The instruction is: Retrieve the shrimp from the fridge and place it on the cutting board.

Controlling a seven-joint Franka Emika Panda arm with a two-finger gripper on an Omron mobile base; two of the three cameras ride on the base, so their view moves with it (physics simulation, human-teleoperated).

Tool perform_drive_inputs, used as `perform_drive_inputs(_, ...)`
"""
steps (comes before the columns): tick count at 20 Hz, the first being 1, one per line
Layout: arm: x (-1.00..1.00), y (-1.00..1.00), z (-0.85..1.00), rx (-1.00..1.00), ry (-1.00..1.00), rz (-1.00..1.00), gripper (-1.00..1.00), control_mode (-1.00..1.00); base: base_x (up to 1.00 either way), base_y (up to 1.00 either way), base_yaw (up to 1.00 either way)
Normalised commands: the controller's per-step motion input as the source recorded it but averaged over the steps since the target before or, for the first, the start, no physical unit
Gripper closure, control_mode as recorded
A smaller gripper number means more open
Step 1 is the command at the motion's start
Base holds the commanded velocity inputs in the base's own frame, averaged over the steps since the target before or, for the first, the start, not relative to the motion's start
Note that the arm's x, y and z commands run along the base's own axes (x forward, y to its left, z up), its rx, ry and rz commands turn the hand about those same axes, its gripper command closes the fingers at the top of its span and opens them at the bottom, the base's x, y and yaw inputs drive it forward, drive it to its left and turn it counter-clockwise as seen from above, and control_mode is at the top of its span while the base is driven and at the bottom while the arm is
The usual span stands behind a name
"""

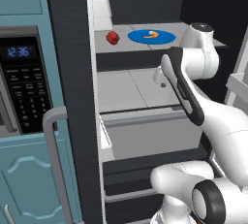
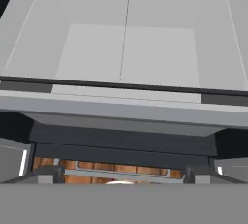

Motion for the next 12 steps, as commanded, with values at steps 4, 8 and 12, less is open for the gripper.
perform_drive_inputs(4, 0.0, 0.0, 0.66, 0.0, -0.09, -0.04, -1.0, -1.0, 0.0, 0.0, 0.0)
perform_drive_inputs(8, 0.0, 0.0, 0.75, 0.01, -0.03, -0.06, -1.0, -1.0, 0.0, 0.0, 0.0)
perform_drive_inputs(12, 0.08, 0.0, 0.67, 0.01, -0.01, -0.09, -1.0, -1.0, 0.0, 0.0, 0.0)
